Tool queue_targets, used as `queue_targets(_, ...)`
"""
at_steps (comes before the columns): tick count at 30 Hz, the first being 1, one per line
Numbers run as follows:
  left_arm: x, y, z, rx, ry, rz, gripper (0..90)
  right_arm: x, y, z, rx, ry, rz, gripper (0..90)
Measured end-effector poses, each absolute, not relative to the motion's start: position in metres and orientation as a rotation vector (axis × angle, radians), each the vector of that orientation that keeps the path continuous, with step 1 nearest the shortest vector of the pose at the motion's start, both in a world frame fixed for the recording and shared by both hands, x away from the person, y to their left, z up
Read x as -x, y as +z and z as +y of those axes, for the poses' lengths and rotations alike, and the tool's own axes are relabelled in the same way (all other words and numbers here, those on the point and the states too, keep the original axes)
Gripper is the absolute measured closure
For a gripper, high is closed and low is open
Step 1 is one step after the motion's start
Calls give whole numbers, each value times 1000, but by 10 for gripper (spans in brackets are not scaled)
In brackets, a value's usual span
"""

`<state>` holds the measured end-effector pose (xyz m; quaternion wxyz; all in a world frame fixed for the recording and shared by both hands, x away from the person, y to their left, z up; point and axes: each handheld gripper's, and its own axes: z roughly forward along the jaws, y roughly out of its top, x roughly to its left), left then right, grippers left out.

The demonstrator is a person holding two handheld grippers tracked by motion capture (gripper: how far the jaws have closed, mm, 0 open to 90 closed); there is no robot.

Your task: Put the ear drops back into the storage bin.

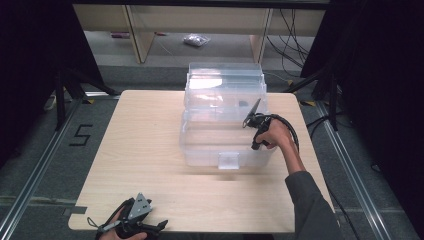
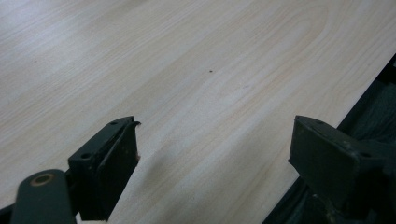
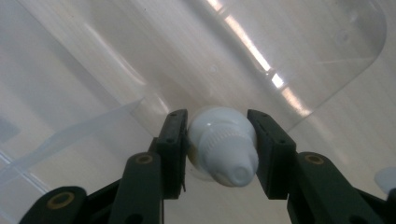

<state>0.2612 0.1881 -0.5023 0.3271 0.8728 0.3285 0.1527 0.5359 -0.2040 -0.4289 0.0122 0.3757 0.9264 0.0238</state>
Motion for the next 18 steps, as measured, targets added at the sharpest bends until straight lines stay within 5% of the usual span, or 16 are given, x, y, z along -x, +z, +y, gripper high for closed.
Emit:
queue_targets(14,-260,-505,184,-2233,394,893,149,-535,-437,-205,-1211,47,2891,592)
queue_targets(18,-260,-505,184,-2230,392,900,149,-532,-430,-202,-1312,117,2863,498)
